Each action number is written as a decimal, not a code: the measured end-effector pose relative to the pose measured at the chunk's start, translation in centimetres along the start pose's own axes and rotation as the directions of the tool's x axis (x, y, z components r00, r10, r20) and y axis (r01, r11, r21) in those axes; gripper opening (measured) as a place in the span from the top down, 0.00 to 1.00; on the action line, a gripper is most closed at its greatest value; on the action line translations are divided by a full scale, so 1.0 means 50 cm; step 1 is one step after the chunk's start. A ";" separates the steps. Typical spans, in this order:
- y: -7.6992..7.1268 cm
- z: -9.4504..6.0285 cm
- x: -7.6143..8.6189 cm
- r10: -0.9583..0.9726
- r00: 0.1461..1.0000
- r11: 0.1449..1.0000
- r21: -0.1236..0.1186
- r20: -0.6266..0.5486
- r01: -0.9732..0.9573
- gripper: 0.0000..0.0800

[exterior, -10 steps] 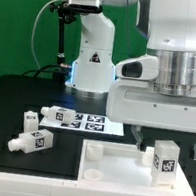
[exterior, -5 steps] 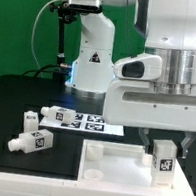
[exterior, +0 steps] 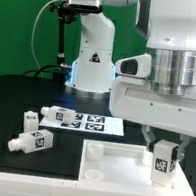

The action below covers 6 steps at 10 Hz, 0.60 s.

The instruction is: Assemble one leg

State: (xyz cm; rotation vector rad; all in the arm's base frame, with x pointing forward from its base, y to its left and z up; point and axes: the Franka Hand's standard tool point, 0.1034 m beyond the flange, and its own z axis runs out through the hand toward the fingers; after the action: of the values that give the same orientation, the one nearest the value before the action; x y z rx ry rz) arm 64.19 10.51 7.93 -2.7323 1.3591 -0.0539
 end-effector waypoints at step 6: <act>0.003 0.004 -0.012 0.515 0.857 0.856 0.037 0.038 -0.516 0.64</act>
Offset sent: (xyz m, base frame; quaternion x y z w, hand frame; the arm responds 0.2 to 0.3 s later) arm 0.0126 0.0030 0.0118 0.0481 0.0265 0.2455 0.9678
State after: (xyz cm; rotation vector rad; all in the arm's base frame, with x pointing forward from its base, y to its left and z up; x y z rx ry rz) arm 63.74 10.91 7.73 -2.2261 2.0012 -0.0096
